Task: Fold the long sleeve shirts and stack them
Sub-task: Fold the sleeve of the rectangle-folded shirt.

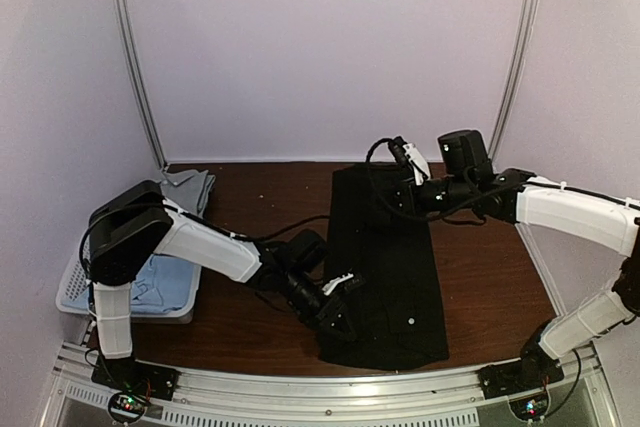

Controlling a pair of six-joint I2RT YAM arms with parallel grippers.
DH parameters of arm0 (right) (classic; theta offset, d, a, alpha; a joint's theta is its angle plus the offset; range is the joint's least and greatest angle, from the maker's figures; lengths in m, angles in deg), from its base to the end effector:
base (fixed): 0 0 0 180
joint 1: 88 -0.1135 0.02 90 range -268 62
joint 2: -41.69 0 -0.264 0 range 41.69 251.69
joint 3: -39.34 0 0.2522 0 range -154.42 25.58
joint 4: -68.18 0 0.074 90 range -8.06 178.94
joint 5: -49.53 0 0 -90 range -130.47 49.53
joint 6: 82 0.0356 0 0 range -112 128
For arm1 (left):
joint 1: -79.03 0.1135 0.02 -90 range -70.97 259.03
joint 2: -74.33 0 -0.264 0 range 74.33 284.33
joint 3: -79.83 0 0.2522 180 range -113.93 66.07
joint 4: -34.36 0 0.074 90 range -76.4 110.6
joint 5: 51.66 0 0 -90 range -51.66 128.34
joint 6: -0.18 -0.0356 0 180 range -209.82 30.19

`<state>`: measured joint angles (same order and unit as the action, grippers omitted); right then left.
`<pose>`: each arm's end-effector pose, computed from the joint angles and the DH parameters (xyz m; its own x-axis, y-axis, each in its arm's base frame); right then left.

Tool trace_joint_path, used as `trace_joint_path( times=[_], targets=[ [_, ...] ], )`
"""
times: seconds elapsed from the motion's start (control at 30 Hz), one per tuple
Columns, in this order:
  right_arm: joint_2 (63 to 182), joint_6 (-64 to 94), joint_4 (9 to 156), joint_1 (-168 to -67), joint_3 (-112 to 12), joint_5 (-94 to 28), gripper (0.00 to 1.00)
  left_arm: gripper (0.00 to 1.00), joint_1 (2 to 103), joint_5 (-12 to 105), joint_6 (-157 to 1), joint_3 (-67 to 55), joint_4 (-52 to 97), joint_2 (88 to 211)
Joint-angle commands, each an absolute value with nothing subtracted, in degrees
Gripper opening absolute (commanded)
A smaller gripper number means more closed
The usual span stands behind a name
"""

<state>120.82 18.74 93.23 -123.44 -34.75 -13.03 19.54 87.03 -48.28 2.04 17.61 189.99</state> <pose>0.2453 0.1947 0.2977 -0.5577 -0.1940 -0.8070 -0.7486 0.5374 0.3882 0.1749 -0.3495 0.1172 -0.8334 0.5520 -0.0272 0.3165 0.4362 -0.8424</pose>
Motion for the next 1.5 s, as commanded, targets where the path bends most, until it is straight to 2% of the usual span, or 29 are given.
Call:
trace_joint_path(
  times=[0.0,0.13,0.2,0.33,0.73,0.9,1.2,1.27,1.47],
  targets=[
    [121.7,18.6,96.1,-124.9,-33.5,-11.7,0.00,0.22,20.1,88.3,-47.3,1.2,22.6,189.5],
    [122.0,18.1,97.5,-126.3,-32.8,-11.8,0.00,0.33,20.0,88.2,-47.5,1.2,22.5,188.7],
    [122.1,18.0,97.9,-126.7,-32.5,-12.0,0.00,0.34,20.0,88.0,-47.3,2.0,22.7,188.5],
    [122.6,17.8,99.1,-127.2,-32.5,-12.5,0.00,0.41,20.7,87.0,-46.5,3.4,23.9,185.5],
    [125.6,17.3,103.7,-133.9,-32.3,-12.4,0.00,0.45,31.2,74.1,-45.4,7.2,18.9,170.5],
    [129.9,18.2,102.5,-137.4,-31.3,-12.6,0.00,0.45,35.1,72.2,-45.7,8.3,17.6,170.4],
    [136.4,19.6,101.2,-140.7,-32.5,-11.6,0.00,0.45,35.3,71.6,-45.8,8.5,18.6,171.7],
    [137.1,19.4,101.8,-141.1,-32.7,-11.6,0.02,0.45,35.3,71.6,-45.9,8.8,18.8,171.9],
    [137.1,18.4,103.3,-141.7,-32.9,-11.3,0.18,0.45,35.3,72.6,-45.8,9.2,19.7,173.3]
  ],
)
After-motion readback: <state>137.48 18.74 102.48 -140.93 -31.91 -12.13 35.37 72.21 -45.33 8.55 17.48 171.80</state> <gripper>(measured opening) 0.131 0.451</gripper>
